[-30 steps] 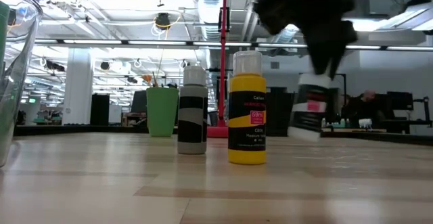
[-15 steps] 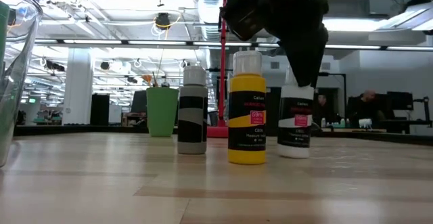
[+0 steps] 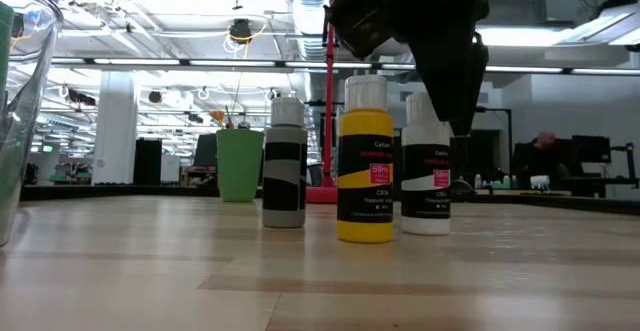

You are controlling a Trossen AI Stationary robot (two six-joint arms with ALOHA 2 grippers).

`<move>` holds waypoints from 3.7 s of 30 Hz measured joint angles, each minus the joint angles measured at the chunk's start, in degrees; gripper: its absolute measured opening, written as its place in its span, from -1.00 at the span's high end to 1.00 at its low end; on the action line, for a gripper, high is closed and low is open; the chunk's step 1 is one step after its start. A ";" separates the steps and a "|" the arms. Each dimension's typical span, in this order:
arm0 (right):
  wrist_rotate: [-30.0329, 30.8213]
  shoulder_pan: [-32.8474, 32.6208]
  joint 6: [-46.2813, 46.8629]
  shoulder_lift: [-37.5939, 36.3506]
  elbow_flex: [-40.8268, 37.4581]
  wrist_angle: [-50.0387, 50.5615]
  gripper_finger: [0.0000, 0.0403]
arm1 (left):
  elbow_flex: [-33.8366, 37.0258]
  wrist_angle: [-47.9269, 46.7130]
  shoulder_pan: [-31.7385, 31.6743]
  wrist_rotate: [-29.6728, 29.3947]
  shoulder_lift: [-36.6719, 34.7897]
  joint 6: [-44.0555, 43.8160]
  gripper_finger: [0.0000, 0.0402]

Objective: Pick & Place Paint Supplies
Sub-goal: Put the orange coloring bottle into the transparent bin

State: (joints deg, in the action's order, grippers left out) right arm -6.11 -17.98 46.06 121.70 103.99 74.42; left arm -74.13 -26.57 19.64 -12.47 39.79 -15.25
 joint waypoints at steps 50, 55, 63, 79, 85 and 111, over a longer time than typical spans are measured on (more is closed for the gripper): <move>-9.01 -35.33 60.40 -10.80 -19.83 -14.44 -0.32 | 0.00 0.04 0.00 -0.02 0.21 2.60 0.30; -9.05 -35.26 59.72 -10.80 -19.83 -14.55 -0.01 | 0.00 0.09 0.00 -0.22 0.48 2.58 0.30; -9.59 -34.16 56.76 -10.85 -19.78 -14.31 0.40 | 0.00 0.02 0.00 -0.59 0.98 2.58 0.30; -4.74 -7.99 22.36 -10.83 -19.78 -13.58 0.97 | 0.00 0.02 0.00 -0.59 1.09 2.53 0.30; -4.06 -4.48 11.52 -10.78 -18.27 -13.25 0.91 | 0.00 0.02 0.00 -0.59 1.09 2.34 0.30; 6.36 32.35 -21.07 -30.18 -43.90 -7.77 -0.27 | 0.00 -0.28 0.00 -1.22 1.09 3.89 0.19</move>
State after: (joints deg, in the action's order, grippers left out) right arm 0.25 14.37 24.99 91.52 60.09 66.66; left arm -74.13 -26.85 19.64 -13.69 40.88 -11.35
